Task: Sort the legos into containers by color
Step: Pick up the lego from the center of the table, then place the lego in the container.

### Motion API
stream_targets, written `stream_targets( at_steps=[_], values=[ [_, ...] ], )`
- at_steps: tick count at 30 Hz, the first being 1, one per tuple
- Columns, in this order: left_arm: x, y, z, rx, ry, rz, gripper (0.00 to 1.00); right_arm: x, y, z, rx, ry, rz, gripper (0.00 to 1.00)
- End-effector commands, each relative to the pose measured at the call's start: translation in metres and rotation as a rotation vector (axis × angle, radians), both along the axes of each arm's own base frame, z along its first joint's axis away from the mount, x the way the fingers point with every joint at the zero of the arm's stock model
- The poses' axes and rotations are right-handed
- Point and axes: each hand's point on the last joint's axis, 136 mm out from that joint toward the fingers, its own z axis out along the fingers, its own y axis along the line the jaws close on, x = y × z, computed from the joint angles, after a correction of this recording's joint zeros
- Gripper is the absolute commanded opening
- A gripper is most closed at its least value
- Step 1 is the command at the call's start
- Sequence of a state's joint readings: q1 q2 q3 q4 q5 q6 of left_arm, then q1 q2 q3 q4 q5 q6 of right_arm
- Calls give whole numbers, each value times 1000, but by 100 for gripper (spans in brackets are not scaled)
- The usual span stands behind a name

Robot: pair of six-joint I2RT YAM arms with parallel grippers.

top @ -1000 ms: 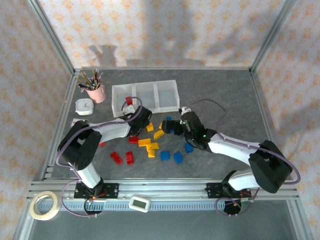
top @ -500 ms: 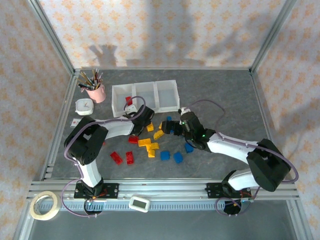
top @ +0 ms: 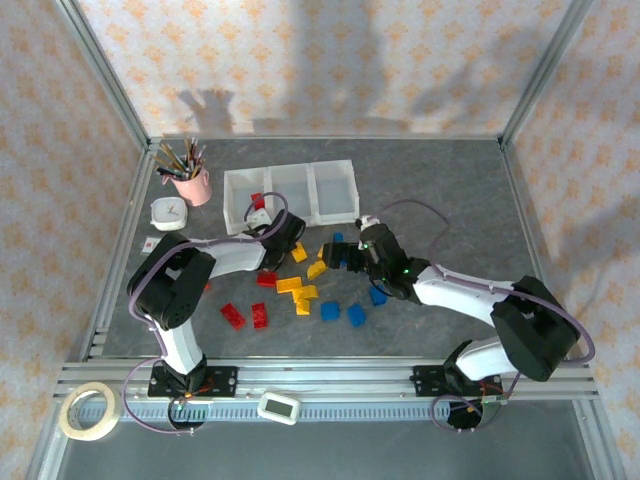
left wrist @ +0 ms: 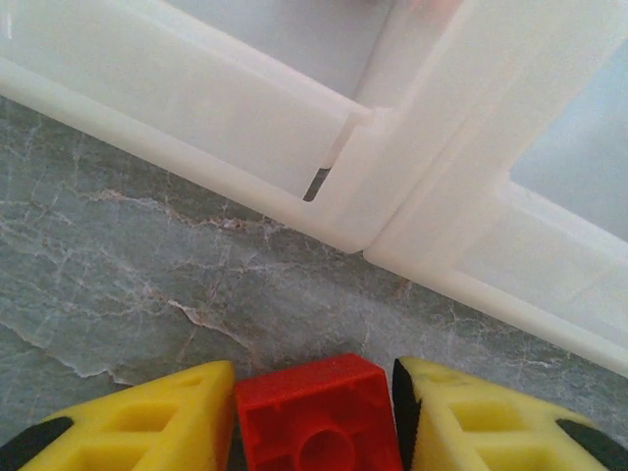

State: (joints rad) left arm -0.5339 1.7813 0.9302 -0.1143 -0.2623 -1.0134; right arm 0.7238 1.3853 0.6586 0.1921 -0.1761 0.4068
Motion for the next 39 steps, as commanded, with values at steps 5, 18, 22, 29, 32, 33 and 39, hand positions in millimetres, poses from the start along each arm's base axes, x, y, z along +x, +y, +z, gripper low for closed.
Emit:
stream_targets(
  at_steps=[5,18,22,29,32,33,39],
  values=[
    [-4,8,4,8,-1,6,35,3,1,10,3,-32,1,100],
    [-13,12,39,-3,-56,-39,25,9,6,19,-18,-54,13,100],
    [-17,22,62,47,-83,-62,26,12,16,24,1,-50,42,100],
    [4,40,116,167,-154,-124,26,22,35,29,45,-39,69,100],
    [19,55,120,194,-142,-111,26,25,43,33,76,-40,73,100],
    [24,60,120,199,-136,-105,26,28,45,34,85,-43,72,100],
    [58,77,112,253,-96,-108,26,39,54,36,104,-51,56,100]
  ],
)
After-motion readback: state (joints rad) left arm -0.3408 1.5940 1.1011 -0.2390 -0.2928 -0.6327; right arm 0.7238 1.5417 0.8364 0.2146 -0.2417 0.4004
